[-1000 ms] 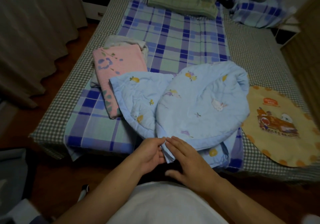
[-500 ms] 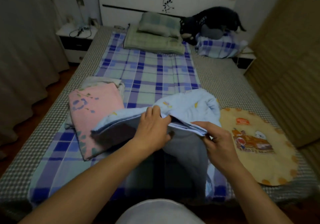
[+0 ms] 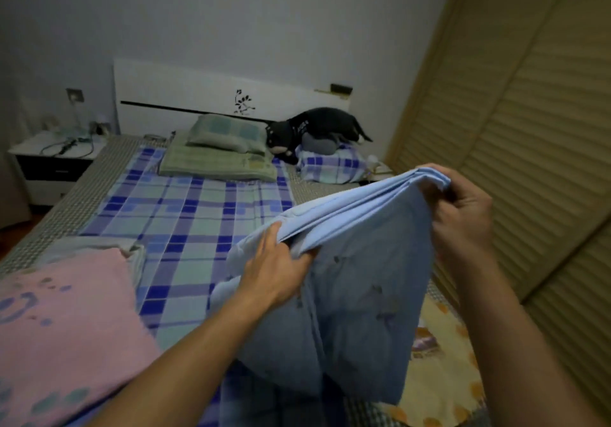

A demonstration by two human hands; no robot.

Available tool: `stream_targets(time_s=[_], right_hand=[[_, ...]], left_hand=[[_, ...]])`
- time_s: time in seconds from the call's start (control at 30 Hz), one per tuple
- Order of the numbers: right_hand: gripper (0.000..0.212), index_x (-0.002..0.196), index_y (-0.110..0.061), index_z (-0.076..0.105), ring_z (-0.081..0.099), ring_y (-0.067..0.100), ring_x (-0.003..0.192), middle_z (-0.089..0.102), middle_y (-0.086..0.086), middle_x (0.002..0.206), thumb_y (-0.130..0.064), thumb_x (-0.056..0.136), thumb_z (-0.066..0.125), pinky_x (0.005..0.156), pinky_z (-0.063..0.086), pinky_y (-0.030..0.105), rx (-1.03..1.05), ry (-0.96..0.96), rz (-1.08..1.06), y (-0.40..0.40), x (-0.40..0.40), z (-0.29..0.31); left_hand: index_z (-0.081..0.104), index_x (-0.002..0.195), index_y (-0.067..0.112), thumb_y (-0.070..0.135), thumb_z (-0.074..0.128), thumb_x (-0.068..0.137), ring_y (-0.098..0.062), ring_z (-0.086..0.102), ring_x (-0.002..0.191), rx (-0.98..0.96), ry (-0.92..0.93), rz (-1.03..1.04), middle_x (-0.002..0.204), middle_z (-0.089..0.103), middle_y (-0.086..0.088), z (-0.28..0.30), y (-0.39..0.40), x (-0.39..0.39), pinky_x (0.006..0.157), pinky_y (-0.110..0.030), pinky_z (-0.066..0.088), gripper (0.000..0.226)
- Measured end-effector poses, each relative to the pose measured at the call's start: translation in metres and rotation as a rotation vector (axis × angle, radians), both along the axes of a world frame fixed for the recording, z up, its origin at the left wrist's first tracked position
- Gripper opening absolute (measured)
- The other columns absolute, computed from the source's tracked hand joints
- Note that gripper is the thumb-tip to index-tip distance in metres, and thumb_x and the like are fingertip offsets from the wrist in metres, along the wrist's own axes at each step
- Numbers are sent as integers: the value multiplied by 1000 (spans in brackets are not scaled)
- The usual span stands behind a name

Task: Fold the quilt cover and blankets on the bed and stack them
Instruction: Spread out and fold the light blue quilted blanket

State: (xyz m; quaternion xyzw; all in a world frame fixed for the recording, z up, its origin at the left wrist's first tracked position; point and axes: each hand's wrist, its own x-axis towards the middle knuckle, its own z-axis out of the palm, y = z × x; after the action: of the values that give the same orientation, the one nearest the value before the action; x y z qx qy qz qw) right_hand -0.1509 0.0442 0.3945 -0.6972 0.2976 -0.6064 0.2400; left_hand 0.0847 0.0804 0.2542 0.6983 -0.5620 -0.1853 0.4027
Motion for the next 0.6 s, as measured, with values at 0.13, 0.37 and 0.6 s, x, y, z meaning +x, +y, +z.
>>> stream_targets(time_s=[0.13, 0.37, 0.6], right_hand=[[25, 94, -30, 74, 65, 3, 87, 73, -13, 93, -7, 93, 65, 76, 51, 18, -55, -3, -32, -27, 4, 44], [12, 97, -27, 71, 62, 1, 84, 70, -12, 92, -16, 95, 65, 79, 51, 22, -149, 19, -45, -46, 36, 88], [27, 94, -33, 71, 61, 0, 85, 70, -18, 88, -9, 90, 60, 81, 50, 22, -140, 71, -174, -67, 51, 71]], left_hand=[[42, 136, 47, 82, 34, 85, 0, 52, 119, -102, 314, -299, 131, 51, 19, 49, -4, 29, 108, -39, 43, 63], [65, 110, 21, 11, 62, 89, -25, 62, 88, -457, -265, 161, 109, 60, 0, 99, -29, 98, 69, -36, 52, 24], [55, 106, 39, 41, 51, 92, -19, 59, 85, 88, -327, -220, 102, 61, 4, 66, -11, 133, 69, -40, 51, 15]])
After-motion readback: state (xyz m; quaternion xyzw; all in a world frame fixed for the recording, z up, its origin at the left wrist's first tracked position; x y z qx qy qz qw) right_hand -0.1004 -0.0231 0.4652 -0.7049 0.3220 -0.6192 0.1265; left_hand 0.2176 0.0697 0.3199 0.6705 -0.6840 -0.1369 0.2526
